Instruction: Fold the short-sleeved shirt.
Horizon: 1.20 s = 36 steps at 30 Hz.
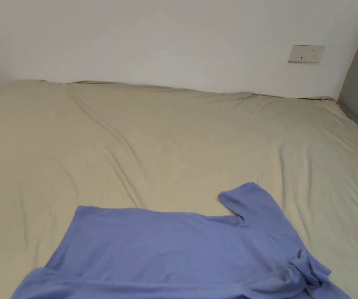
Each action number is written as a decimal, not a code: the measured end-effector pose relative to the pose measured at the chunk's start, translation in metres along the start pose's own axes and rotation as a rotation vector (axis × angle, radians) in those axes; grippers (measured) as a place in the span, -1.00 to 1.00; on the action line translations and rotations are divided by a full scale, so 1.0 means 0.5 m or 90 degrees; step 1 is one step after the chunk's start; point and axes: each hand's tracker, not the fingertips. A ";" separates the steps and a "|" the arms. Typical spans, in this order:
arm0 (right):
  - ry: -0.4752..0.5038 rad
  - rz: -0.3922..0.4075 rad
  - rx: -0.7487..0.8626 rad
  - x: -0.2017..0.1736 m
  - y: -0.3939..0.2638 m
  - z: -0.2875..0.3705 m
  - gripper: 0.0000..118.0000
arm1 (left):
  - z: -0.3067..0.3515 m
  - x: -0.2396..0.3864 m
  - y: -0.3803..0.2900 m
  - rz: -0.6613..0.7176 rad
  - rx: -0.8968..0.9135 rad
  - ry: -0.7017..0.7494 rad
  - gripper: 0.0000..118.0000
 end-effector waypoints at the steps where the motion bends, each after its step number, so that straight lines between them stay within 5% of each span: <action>1: 0.012 -0.015 -0.006 0.001 -0.033 0.016 -0.70 | 0.005 -0.008 -0.023 0.001 -0.006 -0.001 -0.85; 8: -0.020 -0.013 -0.104 -0.007 -0.186 -0.088 -0.70 | -0.090 -0.038 -0.168 0.009 -0.067 0.016 -0.83; 9: -0.040 0.003 -0.106 -0.007 -0.194 -0.106 -0.68 | -0.101 -0.039 -0.179 -0.003 -0.061 0.036 -0.62; 11: -0.082 0.026 -0.064 -0.016 -0.195 -0.104 -0.31 | -0.109 -0.045 -0.190 -0.049 -0.033 0.099 0.13; 12: -0.111 0.055 -0.042 -0.019 -0.186 -0.081 0.11 | -0.093 -0.044 -0.190 -0.062 -0.007 0.127 0.48; 16: -0.169 0.107 0.127 -0.052 -0.108 0.048 1.00 | 0.036 -0.017 -0.146 -0.065 0.187 0.140 0.78; 20: -0.151 0.131 0.364 -0.118 -0.024 0.155 1.00 | 0.130 0.072 -0.087 -0.134 0.452 0.128 0.99; 23: -0.163 0.139 0.490 -0.180 -0.003 0.174 1.00 | 0.139 0.136 -0.078 -0.162 0.607 0.104 0.80; 24: -0.162 0.139 0.528 -0.198 -0.008 0.161 0.84 | 0.134 0.151 -0.085 -0.160 0.666 0.086 0.38; 26: -0.122 0.150 0.558 -0.233 -0.018 0.143 0.10 | 0.116 0.180 -0.088 -0.155 0.685 0.067 -0.47; 27: -0.104 0.147 0.563 -0.249 -0.021 0.134 -0.75 | 0.103 0.193 -0.085 -0.152 0.669 0.069 -0.81; 28: -0.098 0.143 0.567 -0.261 -0.028 0.114 -0.94 | 0.090 0.201 -0.085 -0.142 0.659 0.057 -0.85; 36: -0.055 0.151 0.509 -0.293 0.014 0.041 -0.94 | 0.012 0.192 0.058 -0.143 0.522 0.020 -0.94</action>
